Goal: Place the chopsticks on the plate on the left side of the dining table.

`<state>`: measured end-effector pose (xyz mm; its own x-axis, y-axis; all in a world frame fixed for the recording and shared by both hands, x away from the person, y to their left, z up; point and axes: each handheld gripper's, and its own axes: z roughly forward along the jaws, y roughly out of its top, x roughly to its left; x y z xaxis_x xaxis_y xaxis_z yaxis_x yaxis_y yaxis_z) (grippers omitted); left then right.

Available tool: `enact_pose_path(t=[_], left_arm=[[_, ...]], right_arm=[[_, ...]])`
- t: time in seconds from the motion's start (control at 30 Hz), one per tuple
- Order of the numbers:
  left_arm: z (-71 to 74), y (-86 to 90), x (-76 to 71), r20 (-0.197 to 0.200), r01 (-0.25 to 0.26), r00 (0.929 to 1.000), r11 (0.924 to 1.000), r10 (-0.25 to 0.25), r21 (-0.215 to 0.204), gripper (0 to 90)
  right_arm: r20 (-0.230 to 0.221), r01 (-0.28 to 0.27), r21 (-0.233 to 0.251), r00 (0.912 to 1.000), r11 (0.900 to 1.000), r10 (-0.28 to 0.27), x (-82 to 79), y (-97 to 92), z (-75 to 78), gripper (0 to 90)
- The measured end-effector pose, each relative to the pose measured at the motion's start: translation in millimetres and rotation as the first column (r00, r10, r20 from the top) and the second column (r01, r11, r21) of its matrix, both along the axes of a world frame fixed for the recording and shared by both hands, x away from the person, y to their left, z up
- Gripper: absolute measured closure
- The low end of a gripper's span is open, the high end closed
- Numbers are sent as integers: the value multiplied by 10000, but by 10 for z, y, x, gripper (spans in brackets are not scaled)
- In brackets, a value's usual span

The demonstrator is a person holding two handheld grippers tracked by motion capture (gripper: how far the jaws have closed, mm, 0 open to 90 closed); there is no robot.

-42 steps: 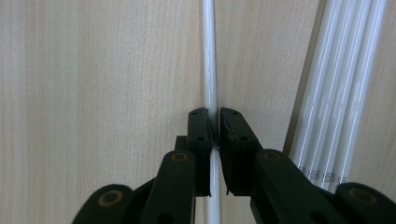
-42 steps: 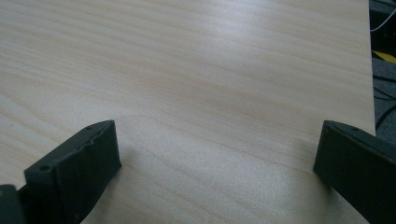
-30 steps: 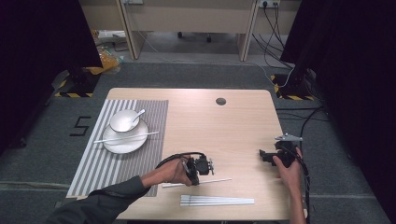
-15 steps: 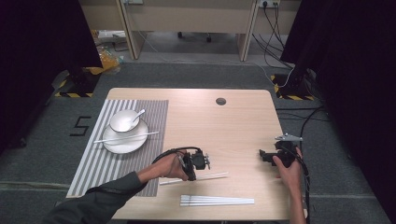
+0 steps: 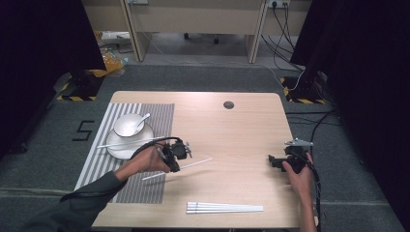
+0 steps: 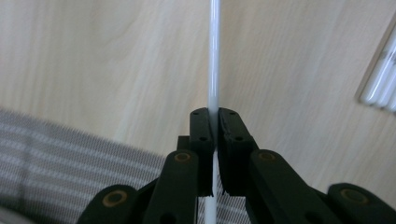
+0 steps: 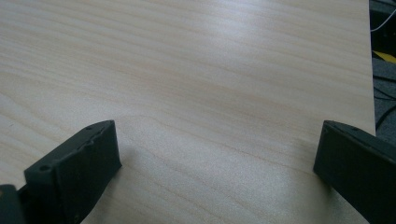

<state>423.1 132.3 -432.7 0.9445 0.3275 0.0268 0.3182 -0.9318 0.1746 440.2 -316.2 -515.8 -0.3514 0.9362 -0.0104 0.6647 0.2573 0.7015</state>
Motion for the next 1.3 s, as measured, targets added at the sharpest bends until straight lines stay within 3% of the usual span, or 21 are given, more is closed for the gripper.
enact_pose_path(t=[0.1,0.13,0.17,0.23,0.3,0.4,0.47,0.67,0.8,0.9,1.07,1.1,1.3], left_arm=[[40,322,35,80,-683,9976,9977,683,-45,845],[40,322,35,80,-683,9976,9977,683,-45,845],[56,472,51,126,-987,9950,9951,988,-109,845],[59,543,57,171,-1099,9938,9939,1100,-94,845],[64,742,79,251,-1555,9875,9878,1558,-119,845],[68,859,106,445,-1819,9824,9833,1815,52,845],[80,1000,160,587,-2174,9746,9759,2160,171,845],[116,1133,265,799,-2457,9670,9686,2421,390,845],[26,1199,354,877,-2672,9614,9609,2607,723,845],[-11,1220,401,850,-2830,9572,9564,2768,720,845],[-76,1229,478,767,-2820,9584,9536,2750,1050,844],[-87,1213,490,763,-2696,9620,9567,2623,1096,844],[-113,1187,505,788,-2582,9651,9576,2497,1278,843]], right_arm=[[-1,3,0,10000,10000,-3,0,0,0,3],[-1,3,0,10000,10000,-3,0,0,0,3],[0,2,1,10000,10000,-2,0,0,0,3],[-2,1,-1,10000,10000,-1,0,0,0,3],[1,1,0,10000,10000,-1,0,0,0,4],[-1,0,-1,10000,10000,0,0,0,0,3],[0,0,0,10000,10000,0,0,0,0,4],[1,2,-1,10000,10000,-2,0,0,0,4],[0,1,-1,10000,10000,-1,0,0,0,3],[0,2,0,10000,10000,-2,0,0,0,4],[-1,1,-1,10000,10000,-1,0,0,0,4],[-1,0,-1,10000,10000,0,0,0,0,4],[1,1,-1,10000,10000,-1,0,0,0,3]])
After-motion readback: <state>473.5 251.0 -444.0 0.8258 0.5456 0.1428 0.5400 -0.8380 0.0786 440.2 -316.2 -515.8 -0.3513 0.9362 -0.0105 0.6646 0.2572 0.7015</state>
